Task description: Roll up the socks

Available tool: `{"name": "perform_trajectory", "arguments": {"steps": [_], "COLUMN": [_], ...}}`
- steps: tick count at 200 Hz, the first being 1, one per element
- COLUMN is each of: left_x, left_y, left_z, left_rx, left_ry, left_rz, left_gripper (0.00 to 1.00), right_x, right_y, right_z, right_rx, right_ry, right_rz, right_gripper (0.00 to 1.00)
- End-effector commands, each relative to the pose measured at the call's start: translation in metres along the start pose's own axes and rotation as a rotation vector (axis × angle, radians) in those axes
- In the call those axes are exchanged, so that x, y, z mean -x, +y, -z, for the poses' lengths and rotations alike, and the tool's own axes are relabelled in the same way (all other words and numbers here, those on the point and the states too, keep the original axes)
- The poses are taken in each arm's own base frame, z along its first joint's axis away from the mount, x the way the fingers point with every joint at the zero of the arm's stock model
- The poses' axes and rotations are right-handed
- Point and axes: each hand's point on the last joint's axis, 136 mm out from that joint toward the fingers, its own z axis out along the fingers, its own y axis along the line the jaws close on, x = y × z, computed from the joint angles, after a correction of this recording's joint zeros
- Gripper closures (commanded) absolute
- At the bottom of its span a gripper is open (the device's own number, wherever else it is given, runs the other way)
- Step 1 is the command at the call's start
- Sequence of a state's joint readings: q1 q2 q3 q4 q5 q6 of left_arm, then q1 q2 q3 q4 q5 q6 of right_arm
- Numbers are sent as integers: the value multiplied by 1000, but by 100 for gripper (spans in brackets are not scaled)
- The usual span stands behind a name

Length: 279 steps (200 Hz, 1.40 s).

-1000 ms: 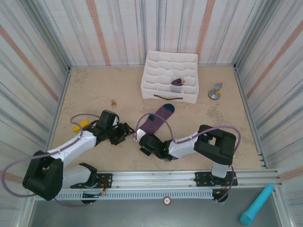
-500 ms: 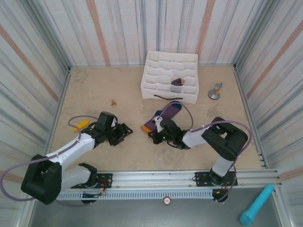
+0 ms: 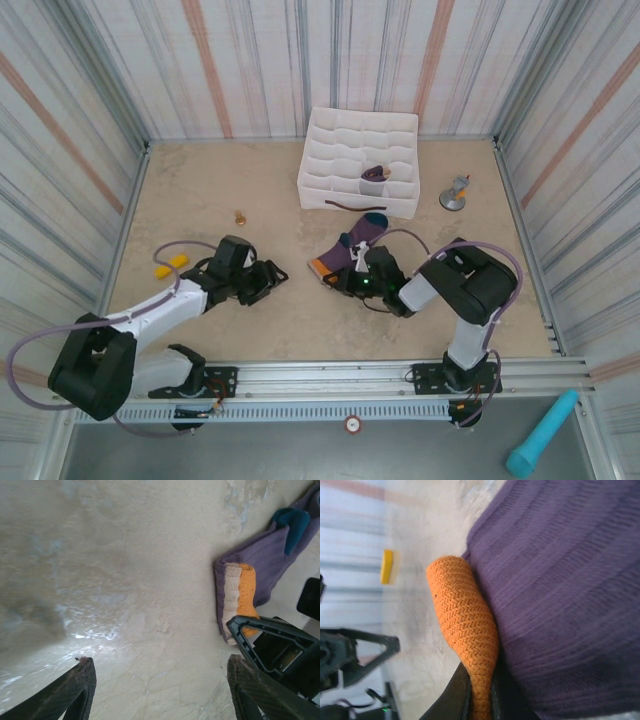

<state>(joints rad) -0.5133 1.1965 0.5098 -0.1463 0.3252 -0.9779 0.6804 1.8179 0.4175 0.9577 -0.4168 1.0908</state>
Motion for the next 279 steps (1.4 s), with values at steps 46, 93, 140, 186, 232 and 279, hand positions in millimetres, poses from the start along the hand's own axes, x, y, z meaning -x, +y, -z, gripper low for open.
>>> {"name": "perform_trajectory", "arguments": {"steps": [46,93,140,186,232,279], "left_x": [12,25,30,23,22,23], "left_y": [-38,-63,-86,-84,-72,-64], "left_z": [-27,-54,-78,-97,-108,-120], "left_rx": [-33,-78,-85,-51,-11,32], "left_ry": [-32,-24,-1,35,41,45], "left_rz": [-87,-140,-170,-165,-148,-136], "left_gripper": [32,36,42,49,55,72], "right_x": [-37,-48,-51,-51,-49,-48], "right_y": [-99,-121,-127,-127,-127,-125], "right_z": [12,24,31,32,33,34], "right_rx": [-267,-345,-400,-423,-427,-419], "right_ry": [4,-10,-7,-5,-9,-9], "right_rz": [-502,-550,-560,-559,-562,-547], "right_gripper": [100,100,100,100,100,100]}}
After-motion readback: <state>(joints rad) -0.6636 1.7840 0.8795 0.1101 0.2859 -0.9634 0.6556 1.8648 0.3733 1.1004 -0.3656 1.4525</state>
